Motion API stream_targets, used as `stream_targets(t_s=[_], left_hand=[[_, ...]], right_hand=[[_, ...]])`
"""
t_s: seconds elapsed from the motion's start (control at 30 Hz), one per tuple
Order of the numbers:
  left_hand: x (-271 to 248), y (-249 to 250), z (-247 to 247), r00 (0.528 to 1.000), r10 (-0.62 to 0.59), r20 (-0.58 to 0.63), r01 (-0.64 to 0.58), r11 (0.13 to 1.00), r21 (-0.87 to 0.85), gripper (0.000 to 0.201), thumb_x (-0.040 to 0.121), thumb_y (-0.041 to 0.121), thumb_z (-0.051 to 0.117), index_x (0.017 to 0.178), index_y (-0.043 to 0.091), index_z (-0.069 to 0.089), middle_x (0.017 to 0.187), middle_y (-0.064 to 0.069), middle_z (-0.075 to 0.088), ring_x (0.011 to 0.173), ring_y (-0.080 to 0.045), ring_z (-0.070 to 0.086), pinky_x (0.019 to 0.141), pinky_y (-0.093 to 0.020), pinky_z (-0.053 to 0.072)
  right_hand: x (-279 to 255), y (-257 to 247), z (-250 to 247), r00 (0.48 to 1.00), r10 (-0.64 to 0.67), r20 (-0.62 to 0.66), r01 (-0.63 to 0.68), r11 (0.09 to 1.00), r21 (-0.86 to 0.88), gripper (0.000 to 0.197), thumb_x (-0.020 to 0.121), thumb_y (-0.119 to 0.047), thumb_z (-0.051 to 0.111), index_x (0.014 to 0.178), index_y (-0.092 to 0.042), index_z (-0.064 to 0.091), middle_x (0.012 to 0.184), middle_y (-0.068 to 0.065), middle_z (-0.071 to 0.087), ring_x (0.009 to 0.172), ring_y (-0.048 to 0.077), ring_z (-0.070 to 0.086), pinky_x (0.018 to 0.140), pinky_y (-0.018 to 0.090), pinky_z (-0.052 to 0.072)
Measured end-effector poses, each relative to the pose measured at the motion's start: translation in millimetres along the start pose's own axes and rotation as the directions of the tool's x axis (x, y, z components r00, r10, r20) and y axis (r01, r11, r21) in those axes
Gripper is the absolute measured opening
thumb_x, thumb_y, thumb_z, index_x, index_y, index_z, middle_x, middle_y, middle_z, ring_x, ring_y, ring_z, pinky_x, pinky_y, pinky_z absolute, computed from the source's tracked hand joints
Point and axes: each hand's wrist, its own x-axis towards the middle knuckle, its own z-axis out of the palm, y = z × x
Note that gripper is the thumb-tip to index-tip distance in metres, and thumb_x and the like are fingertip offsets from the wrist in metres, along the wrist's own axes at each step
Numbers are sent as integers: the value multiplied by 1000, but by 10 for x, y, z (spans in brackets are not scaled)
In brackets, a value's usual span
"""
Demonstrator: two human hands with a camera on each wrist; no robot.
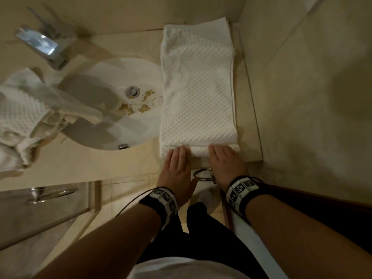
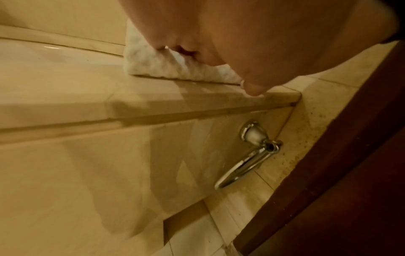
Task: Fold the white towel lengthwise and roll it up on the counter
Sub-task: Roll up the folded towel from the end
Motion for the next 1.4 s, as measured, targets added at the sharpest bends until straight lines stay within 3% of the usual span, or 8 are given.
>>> stream_targets(t_s=[0.2,0.5,0.63,0.83,0.97,1.1,1.3,1.4], left_hand=[[218,-53,-35,1000,-1,31,-1,999,49,105,94,77,16,158,-5,-2,166,-24,5,154,-40,1,124,-52,-9],[348,-136,-59,999,-41,15,41,999,6,100,91,78,9,160,5,10,166,-13,14,152,-34,8,125,-47,-7],[171,-127,59,999,-14,-40,14,1000,-3,94,94,76,28,151,1,36,153,-16,39,141,-37,31,124,-48,4],[62,-96,107,998,-11,-58,10,1000,-2,87,92,68,40,143,-3,48,143,-21,51,132,-39,41,120,-50,17],[61,-38,162,992,-61,-107,55,997,-56,80,92,63,51,139,-2,45,143,-23,50,134,-40,40,123,-48,13],[165,-49,147,972,-56,-228,33,994,-103,81,87,66,63,128,-3,57,133,-21,54,124,-42,48,118,-54,26],[406,-107,-190,974,-79,-212,69,996,-57,78,82,80,47,109,8,61,108,-9,57,96,-31,50,93,-44,38],[485,-112,-310,991,-112,-78,109,993,-39,85,79,81,24,124,15,53,120,-5,51,107,-28,44,99,-42,33]], right_hand=[[191,69,-178,998,-18,67,14,998,56,51,89,-11,58,139,-2,51,130,16,57,120,34,52,99,42,45],[238,55,-51,999,-1,37,1,1000,3,45,89,-19,42,128,-4,58,120,15,60,112,35,55,96,45,45],[56,60,3,999,-46,13,45,998,49,43,83,-21,63,124,-10,59,114,10,61,103,31,57,89,41,47],[-40,-5,-73,996,-89,13,88,994,68,33,85,-22,42,114,-17,57,105,6,61,95,27,57,83,39,45],[4,-72,-73,998,-59,-29,60,998,38,31,77,-15,51,108,-13,58,107,9,54,95,31,53,85,42,42],[33,-82,-50,998,24,-56,-23,1000,17,32,76,-24,44,105,-17,58,101,4,52,90,28,49,80,42,38],[116,-16,-33,980,151,-130,-133,982,137,32,82,-29,38,108,-27,57,103,-3,53,93,23,49,78,39,31],[82,-34,-1,953,-6,-303,36,995,91,30,84,-24,45,109,-17,60,103,4,58,90,29,54,78,41,37]])
